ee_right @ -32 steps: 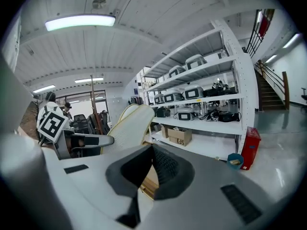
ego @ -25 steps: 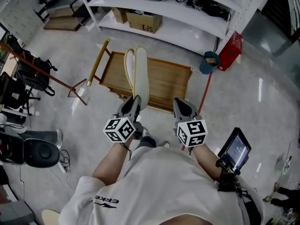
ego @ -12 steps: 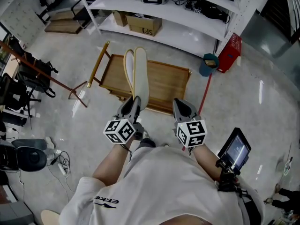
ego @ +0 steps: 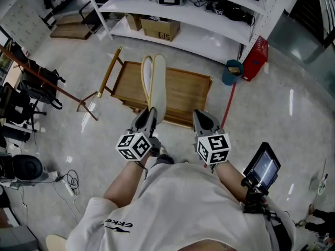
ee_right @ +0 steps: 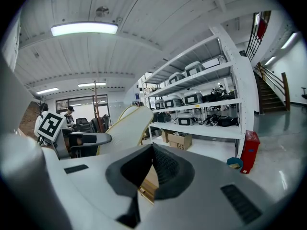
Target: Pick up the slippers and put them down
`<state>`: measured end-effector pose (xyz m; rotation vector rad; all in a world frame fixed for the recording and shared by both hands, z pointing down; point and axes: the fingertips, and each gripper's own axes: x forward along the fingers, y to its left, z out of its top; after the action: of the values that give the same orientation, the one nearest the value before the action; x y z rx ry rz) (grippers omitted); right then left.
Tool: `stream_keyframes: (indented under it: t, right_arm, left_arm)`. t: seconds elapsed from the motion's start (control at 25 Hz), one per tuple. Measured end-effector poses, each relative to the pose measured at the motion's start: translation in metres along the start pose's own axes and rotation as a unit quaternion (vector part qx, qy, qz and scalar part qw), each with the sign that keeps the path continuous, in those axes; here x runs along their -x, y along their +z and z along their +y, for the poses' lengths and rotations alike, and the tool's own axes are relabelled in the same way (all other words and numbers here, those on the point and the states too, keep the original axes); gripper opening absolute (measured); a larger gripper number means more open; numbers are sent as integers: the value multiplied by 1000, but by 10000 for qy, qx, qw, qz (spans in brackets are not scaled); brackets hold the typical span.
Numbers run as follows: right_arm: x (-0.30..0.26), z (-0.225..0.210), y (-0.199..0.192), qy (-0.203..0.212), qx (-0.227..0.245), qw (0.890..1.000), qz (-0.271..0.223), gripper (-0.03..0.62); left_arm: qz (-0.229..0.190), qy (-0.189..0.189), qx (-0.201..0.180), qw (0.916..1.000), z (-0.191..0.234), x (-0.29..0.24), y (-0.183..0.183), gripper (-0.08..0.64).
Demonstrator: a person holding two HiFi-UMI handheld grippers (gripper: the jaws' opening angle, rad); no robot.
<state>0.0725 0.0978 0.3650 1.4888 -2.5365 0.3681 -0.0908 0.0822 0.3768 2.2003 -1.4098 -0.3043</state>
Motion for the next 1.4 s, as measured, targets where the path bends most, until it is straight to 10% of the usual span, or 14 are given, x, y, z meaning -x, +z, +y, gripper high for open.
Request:
stream_keyframes:
  t: [1.4]
  right_arm:
    - [-79, -8, -4, -452, -273, 9982, 284, 3]
  left_arm:
    - [529, -62, 263, 9982, 73, -52, 12, 74]
